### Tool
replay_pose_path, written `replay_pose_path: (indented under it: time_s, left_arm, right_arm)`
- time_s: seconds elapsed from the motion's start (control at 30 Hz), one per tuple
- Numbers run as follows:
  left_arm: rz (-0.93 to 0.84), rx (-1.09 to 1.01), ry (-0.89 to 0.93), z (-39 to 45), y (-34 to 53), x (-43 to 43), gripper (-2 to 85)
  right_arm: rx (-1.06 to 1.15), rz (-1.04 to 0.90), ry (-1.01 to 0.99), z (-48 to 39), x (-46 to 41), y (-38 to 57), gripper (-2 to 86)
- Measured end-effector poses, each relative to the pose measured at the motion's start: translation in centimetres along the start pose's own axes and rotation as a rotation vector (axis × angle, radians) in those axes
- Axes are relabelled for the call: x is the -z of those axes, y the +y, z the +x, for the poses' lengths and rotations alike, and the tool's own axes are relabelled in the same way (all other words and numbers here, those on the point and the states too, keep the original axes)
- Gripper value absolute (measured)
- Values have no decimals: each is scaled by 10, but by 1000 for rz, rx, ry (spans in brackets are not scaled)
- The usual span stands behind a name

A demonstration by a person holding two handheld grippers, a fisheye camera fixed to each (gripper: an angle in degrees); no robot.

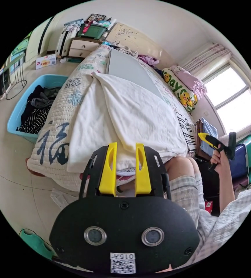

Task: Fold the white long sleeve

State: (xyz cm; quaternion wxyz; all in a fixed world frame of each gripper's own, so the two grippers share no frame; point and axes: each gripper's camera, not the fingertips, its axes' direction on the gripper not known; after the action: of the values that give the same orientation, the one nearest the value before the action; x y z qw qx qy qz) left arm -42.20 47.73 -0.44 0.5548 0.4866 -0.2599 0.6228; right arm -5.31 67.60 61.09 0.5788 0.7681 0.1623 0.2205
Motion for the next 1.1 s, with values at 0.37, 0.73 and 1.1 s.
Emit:
replay_pose_path:
  time_s: [0.37,0.73,1.1]
  left_arm:
    - [-42,53,-126,24,17,93,12]
    - [-25,-30,-201,72,24,212,11]
    - [-117,-398,-20,249,-127,236,88]
  right_arm:
    - [-46,-259,108,39,-59,17,49]
    - [-175,-149,54,86,-18,58,25]
    - [-446,-71,-26,181,13,105,123]
